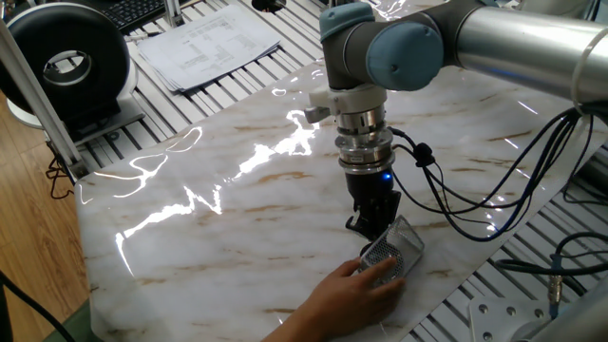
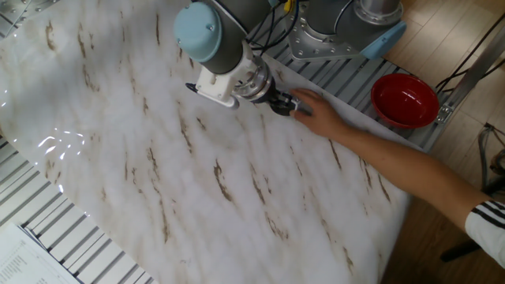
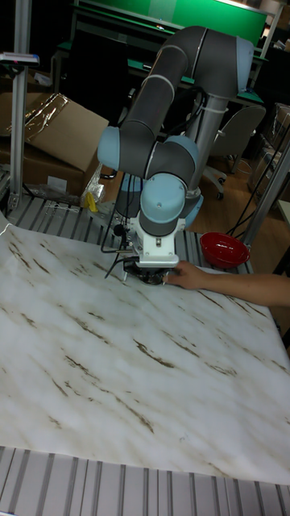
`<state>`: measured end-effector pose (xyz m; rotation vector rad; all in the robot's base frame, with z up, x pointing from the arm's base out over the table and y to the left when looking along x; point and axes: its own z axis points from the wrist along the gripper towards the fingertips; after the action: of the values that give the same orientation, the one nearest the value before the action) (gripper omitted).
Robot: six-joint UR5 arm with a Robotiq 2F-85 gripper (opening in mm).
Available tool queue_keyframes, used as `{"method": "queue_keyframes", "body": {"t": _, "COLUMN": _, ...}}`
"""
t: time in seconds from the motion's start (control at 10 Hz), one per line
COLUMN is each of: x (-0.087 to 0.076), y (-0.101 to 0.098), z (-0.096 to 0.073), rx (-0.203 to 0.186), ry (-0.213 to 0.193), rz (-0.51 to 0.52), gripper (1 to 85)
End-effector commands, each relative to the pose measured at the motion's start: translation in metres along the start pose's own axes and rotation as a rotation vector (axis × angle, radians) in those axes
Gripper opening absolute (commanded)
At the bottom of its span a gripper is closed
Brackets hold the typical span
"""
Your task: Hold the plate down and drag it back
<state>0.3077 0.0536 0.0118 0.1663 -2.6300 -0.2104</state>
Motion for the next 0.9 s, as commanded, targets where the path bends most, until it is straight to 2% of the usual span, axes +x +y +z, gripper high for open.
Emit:
{"method": "queue_keyframes", "body": {"t": 0.0, "x": -0.002, "y": 0.004, "z": -0.001, "rx": -0.014, "ry": -0.003, "rz": 0.010, "gripper": 1.3}}
{"method": "queue_keyframes", "body": {"t": 0.2, "x": -0.011, "y": 0.004, "z": -0.001, "rx": -0.015, "ry": -0.037, "rz": 0.013, "gripper": 1.3}}
{"method": "queue_keyframes", "body": {"t": 0.6, "x": -0.023, "y": -0.002, "z": -0.003, "rx": 0.010, "ry": -0.090, "rz": -0.017, "gripper": 1.3}}
{"method": "queue_keyframes", "body": {"t": 0.8, "x": -0.027, "y": -0.003, "z": -0.007, "rx": 0.024, "ry": -0.102, "rz": -0.016, "gripper": 1.3}}
